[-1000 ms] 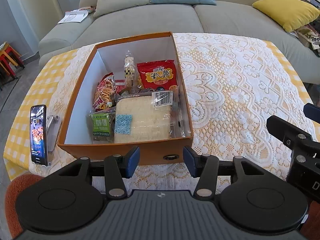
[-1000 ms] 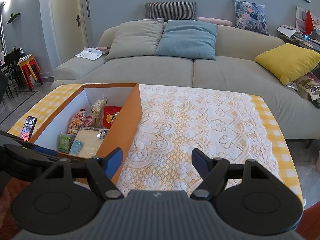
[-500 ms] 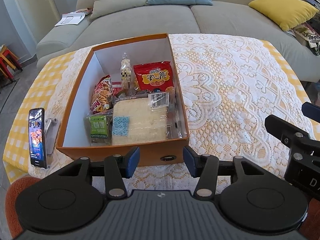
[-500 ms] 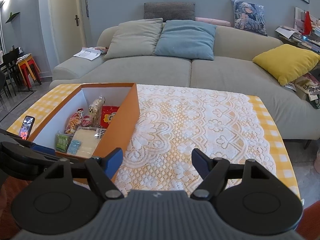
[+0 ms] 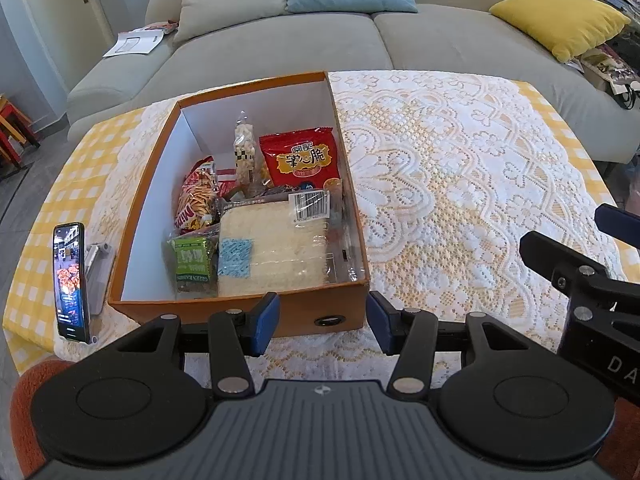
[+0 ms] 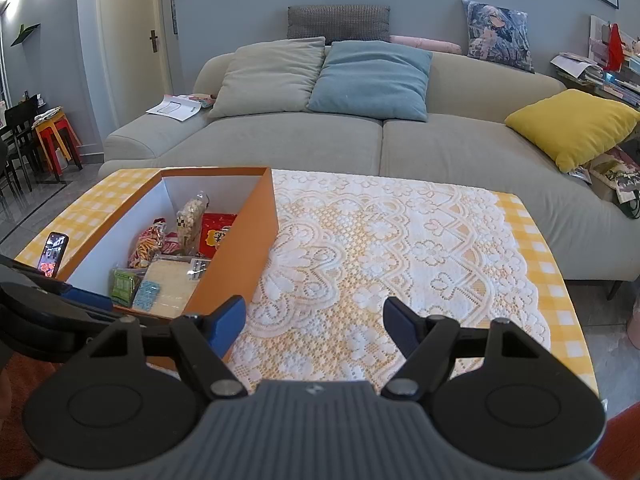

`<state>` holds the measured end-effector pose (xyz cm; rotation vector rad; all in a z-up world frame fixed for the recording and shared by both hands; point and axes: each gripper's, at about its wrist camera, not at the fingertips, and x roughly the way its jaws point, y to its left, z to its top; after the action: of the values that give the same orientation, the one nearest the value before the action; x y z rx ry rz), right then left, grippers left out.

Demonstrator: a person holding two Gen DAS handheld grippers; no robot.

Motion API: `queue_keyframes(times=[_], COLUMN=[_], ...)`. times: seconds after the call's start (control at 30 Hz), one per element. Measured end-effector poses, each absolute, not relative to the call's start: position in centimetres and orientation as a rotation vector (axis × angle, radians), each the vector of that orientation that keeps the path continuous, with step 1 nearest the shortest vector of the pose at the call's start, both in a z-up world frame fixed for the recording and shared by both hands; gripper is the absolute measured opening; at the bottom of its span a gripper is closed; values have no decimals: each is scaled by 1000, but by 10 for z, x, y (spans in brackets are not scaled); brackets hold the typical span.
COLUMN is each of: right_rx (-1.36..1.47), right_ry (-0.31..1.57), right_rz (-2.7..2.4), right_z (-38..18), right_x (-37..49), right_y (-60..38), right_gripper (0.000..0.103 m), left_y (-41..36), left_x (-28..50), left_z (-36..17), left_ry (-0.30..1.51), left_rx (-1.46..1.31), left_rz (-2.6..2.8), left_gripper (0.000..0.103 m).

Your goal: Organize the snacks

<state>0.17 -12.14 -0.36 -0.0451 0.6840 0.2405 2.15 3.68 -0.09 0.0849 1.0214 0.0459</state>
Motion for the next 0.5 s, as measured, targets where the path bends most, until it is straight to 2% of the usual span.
queue_keyframes(times=[0.5], right_rx=[-46], right_ry=[691], right_rz=[241], right_z=[-5], right_x=[3], right_y=[-122], right_gripper=[74], left_y=[37], left_x=[20], left_z=[1], left_ry=[1017], left_rx=[75], left_rz=[30], left_gripper=[60])
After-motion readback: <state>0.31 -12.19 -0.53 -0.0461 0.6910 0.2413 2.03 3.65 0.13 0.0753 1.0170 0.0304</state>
